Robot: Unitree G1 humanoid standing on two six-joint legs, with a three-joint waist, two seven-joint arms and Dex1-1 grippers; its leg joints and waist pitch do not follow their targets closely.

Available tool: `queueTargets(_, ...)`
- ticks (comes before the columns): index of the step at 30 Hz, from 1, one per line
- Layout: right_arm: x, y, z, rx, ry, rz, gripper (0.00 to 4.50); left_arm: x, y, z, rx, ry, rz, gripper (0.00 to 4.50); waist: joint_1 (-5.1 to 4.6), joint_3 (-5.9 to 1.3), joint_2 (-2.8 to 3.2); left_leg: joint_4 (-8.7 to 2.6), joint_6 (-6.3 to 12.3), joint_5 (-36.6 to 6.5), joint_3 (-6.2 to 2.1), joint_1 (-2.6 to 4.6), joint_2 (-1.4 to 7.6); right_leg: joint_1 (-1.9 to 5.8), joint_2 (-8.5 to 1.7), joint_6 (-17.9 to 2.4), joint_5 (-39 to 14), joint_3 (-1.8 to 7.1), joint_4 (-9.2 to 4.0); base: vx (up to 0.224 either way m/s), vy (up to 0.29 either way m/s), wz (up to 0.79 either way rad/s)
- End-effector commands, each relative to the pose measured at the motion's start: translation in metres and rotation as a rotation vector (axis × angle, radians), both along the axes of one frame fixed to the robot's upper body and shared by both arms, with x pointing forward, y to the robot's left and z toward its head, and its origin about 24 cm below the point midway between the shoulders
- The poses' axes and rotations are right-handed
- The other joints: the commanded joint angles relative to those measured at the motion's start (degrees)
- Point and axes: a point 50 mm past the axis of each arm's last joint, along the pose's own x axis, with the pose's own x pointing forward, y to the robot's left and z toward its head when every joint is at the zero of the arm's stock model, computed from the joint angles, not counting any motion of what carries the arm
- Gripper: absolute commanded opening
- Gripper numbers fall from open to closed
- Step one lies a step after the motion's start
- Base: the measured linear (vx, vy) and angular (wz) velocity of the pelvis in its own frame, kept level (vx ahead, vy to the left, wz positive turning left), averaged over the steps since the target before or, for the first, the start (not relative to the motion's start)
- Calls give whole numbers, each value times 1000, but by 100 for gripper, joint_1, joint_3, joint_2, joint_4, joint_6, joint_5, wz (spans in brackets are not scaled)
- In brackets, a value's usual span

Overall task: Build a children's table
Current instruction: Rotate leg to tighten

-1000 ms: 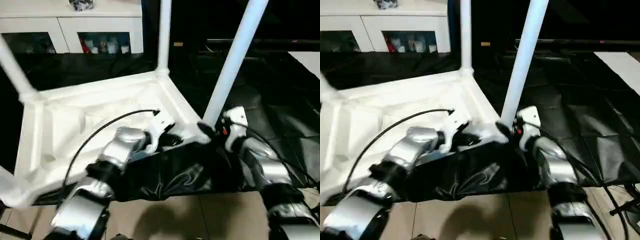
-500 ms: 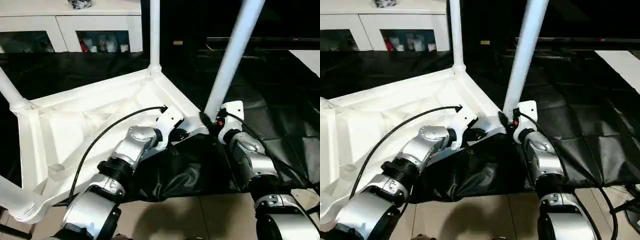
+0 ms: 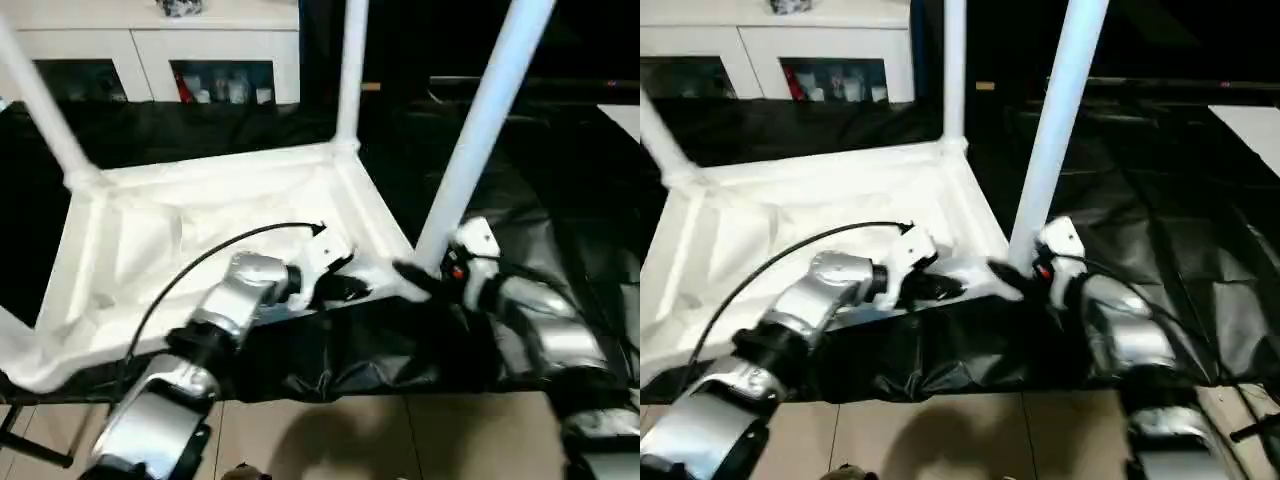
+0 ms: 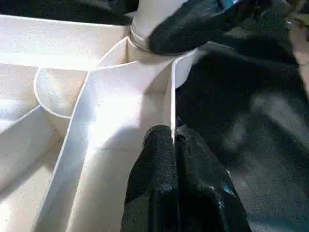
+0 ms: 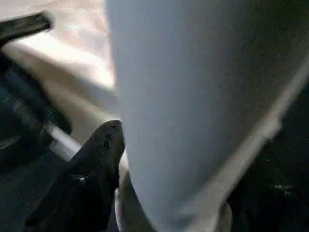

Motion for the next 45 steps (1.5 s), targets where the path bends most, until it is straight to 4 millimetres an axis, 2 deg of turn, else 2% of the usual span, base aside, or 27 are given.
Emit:
queueTargets(1, -6, 5, 1, 5, 24, 95, 261, -4, -6, 8, -49, -13, -82, 0, 28, -360, -81, -357, 548, -1102, -82, 60, 249, 296, -328, -1406, -1078, 217, -382, 0, 0, 0)
queueTargets(7, -20, 5, 3, 1, 79, 258, 210, -9, 2, 8, -36, 28, -156, 0, 64, -358, -82, -371, 464, -1182, -90, 70, 262, 278, -335, -1353, -1251, 224, -390, 0, 0, 0)
queueTargets(10, -25, 7, 2, 4, 109, 307, 204, -9, 4, 8, -33, 41, -173, 0, 103, -362, -82, -366, 449, -1156, -88, 76, 261, 269, -347, -1317, -1299, 232, -391, 0, 0, 0)
queueTargets(19, -32, 14, -5, 36, 147, 327, 201, -8, 2, 7, -30, 48, -137, 0, 117, -361, -87, -368, 401, -1152, -93, 73, 255, 269, -350, -1295, -1332, 231, -399, 0, 0, 0)
queueTargets(24, -21, 19, -15, 65, 120, 129, 201, 4, -9, 6, -35, 7, 30, 0, 79, -342, -85, -392, 275, -1354, -109, 90, 243, 246, -360, -1214, -1691, 230, -452, 0, 0, 0)
queueTargets(25, -13, 19, -20, 60, 115, 2, 201, 7, -14, 7, -42, 0, 76, 0, 71, -340, -81, -396, 243, -1380, -116, 81, 234, 251, -362, -1179, -1766, 226, -458, 0, 0, 0)
queueTargets(26, -10, 20, -22, 66, 117, -52, 201, 8, -17, 7, -45, -3, 99, 0, 43, -348, -73, -408, 163, -1406, -130, 86, 231, 252, -369, -1148, -1846, 222, -457, 0, 0, 0)
queueTargets(27, -5, 21, -24, 79, 117, -122, 201, 10, -21, 8, -49, -8, 130, 0, 17, -345, -89, -414, 131, -1449, -140, 77, 219, 268, -364, -1081, -1947, 212, -476, 0, 0, 0)
queueTargets(28, -2, 23, -26, 90, 121, -181, 200, 12, -24, 9, -54, -14, 162, 0, -26, -335, -73, -418, 104, -1505, -133, 91, 222, 233, -357, -1093, -1945, 223, -486, 0, 0, 0)
queueTargets(30, 2, 25, -27, 95, 123, -243, 200, 14, -28, 9, -55, -22, 191, 0, -60, -348, -90, -405, 124, -1483, -128, 77, 206, 254, -349, -1087, -1854, 224, -481, 0, 0, 0)
queueTargets(31, 9, 29, -31, 96, 133, -350, 200, 17, -35, 11, -50, -44, 231, 0, -54, -354, -87, -401, 138, -1439, -131, 78, 206, 257, -357, -1087, -1806, 226, -481, 0, 0, 0)
queueTargets(32, 9, 29, -31, 96, 133, -350, 199, 17, -35, 11, -50, -44, 231, 0, -83, -358, -81, -402, 145, -1381, -130, 68, 197, 255, -346, -1109, -1721, 223, -468, 0, 0, 0)
queueTargets(33, 11, 31, -31, 96, 137, -382, 199, 18, -37, 11, -49, -50, 242, 0, -71, -363, -90, -387, 185, -1329, -117, 75, 194, 263, -347, -1117, -1626, 224, -469, 0, 0, 0)
queueTargets(34, 17, 35, -32, 89, 135, -462, 199, 20, -44, 13, -42, -75, 266, 0, -84, -360, -81, -391, 189, -1289, -119, 66, 194, 253, -342, -1140, -1568, 225, -460, 0, 0, 0)
queueTargets(37, 24, 40, -30, 82, 119, -520, 199, 19, -51, 13, -29, -107, 247, 0, -105, -367, -70, -387, 187, -1264, -114, 66, 193, 262, -334, -1174, -1426, 221, -451, 0, 0, 0)
queueTargets(40, 27, 43, -28, 87, 105, -534, 199, 20, -52, 13, -26, -113, 245, 0, -102, -375, -74, -379, 280, -1220, -105, 74, 193, 276, -331, -1224, -1212, 225, -432, 0, 0, 0)
queueTargets(42, 27, 44, -26, 90, 94, -513, 254, 20, -50, 12, -19, -118, 237, 0, -102, -366, -82, -383, 298, -1241, -105, 66, 197, 280, -339, -1240, -1251, 221, -437, 0, 0, 0)
queueTargets(45, 25, 42, -24, 72, 73, -479, 276, 20, -47, 11, -15, -122, 236, 0, -98, -365, -89, -384, 318, -1248, -106, 65, 200, 285, -346, -1231, -1305, 224, -440, 0, 0, 0)
